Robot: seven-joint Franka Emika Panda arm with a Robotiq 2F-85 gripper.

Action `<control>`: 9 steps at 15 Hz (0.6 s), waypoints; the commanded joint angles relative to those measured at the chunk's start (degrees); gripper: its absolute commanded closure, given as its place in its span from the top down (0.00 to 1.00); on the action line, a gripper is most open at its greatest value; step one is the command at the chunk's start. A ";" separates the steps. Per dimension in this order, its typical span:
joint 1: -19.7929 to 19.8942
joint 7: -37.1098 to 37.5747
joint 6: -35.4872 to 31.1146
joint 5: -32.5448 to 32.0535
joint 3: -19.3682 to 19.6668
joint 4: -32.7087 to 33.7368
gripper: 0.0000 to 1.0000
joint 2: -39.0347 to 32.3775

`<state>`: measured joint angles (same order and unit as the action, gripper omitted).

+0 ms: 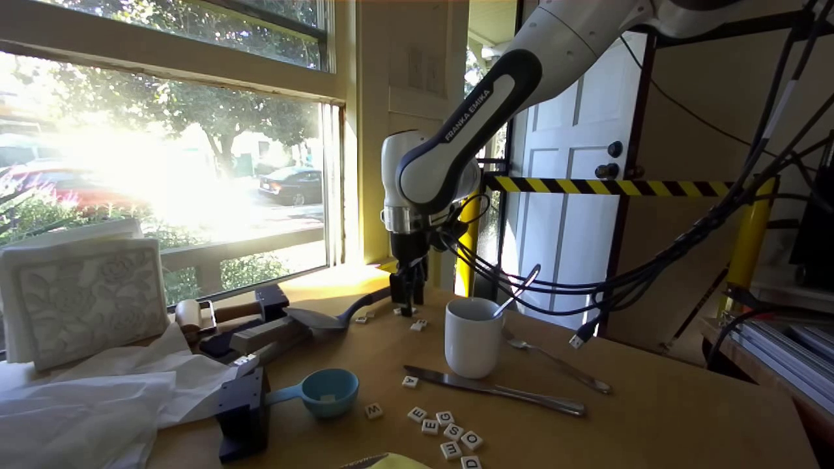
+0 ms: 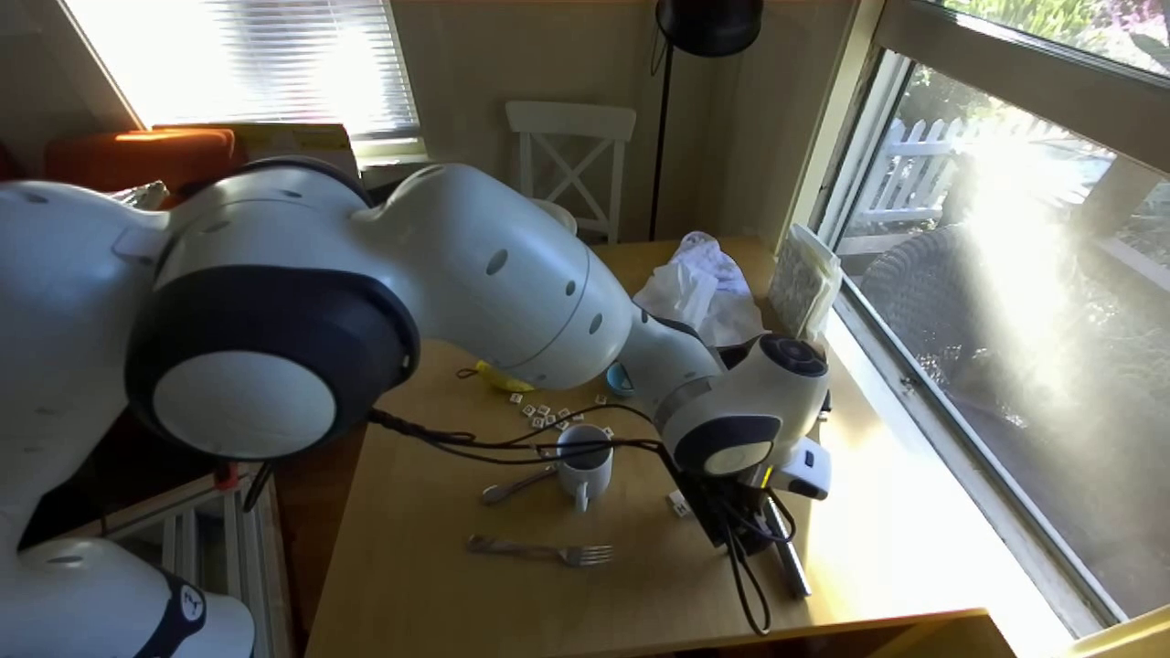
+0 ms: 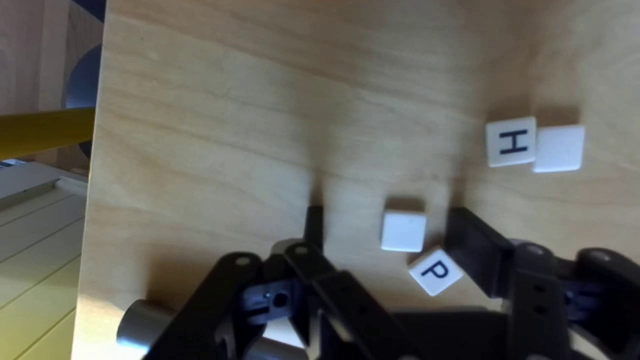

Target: Put the blocks inside the blue cup

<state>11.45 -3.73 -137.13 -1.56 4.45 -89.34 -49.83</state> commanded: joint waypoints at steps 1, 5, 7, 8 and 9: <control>1.07 -1.52 -1.67 1.35 -0.73 -0.47 0.54 -0.19; 1.25 -1.47 -1.68 1.53 -0.80 -1.18 0.45 0.42; 1.35 -1.53 -1.78 1.71 -0.94 -1.52 0.33 0.66; 1.41 -1.56 -1.81 1.86 -1.03 -1.71 0.21 0.85; 1.46 -1.58 -1.82 2.12 -1.16 -1.89 0.09 0.96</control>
<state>11.85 -3.80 -137.29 -1.16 4.22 -89.45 -49.31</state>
